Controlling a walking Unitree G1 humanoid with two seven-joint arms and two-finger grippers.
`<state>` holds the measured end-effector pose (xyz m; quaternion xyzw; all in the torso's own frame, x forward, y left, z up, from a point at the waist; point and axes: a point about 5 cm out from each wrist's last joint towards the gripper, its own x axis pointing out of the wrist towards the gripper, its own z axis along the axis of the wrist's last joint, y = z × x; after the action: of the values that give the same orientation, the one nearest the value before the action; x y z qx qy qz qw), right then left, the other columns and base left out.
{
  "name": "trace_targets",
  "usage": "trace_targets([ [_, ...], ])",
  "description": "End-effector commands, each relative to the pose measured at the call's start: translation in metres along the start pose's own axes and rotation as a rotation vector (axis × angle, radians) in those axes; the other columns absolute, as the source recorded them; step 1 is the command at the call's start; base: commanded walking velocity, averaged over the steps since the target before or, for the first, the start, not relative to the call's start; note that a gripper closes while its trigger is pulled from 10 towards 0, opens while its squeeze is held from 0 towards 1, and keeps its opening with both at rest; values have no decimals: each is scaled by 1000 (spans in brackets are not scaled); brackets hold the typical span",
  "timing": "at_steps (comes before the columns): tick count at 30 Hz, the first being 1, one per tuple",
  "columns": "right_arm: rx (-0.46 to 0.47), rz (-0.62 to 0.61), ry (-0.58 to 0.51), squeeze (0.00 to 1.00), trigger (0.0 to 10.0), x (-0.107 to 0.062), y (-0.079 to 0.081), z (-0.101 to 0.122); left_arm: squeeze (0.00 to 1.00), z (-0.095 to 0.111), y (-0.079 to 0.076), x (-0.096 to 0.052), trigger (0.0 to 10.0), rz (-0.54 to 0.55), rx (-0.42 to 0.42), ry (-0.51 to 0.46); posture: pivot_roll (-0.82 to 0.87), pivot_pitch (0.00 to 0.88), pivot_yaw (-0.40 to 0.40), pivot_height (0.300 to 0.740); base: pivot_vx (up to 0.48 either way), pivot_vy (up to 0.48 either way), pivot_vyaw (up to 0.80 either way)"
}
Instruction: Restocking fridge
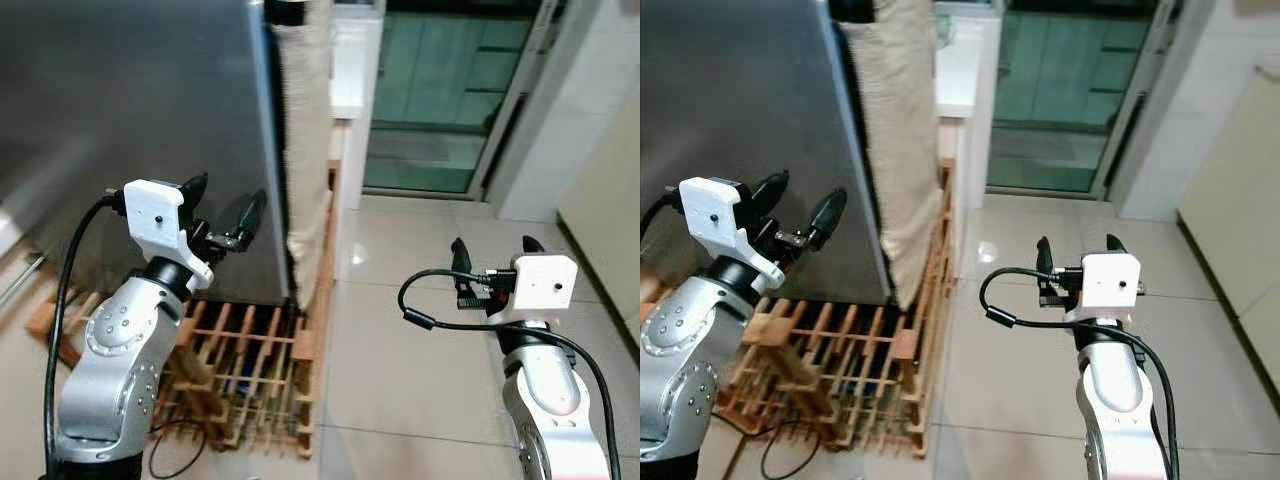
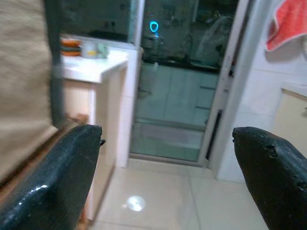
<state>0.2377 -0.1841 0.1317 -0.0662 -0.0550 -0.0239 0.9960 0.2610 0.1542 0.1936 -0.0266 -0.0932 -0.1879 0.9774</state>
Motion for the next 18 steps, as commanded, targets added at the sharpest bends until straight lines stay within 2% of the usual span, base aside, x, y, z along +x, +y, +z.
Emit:
trace_targets([
  [1,-2,1,1,0,10000,1,0,-1,0,2,0,-1,10000,3,30,-3,-32,0,20,740,0,-420,0],
  [7,0,11,-3,0,10000,4,3,-1,0,-2,5,3,10000,64,72,20,-24,0,16,740,0,0,0],
  [9,3,15,-9,0,10000,7,5,0,0,-6,13,10,10000,130,126,53,-22,0,16,740,0,0,0],
  [11,4,17,-11,0,10000,7,5,0,0,-8,16,12,10000,153,142,64,-22,0,16,740,0,0,0],
  [12,6,17,-14,0,10000,8,6,1,0,-12,19,15,10000,183,159,86,-17,0,12,740,0,0,0],
  [15,13,19,-19,0,10000,11,8,1,0,-21,27,35,10000,260,130,123,-22,0,9,740,0,0,0],
  [18,14,28,-25,0,10000,13,10,2,0,-19,26,48,10000,266,105,114,-27,0,10,740,0,0,0],
])
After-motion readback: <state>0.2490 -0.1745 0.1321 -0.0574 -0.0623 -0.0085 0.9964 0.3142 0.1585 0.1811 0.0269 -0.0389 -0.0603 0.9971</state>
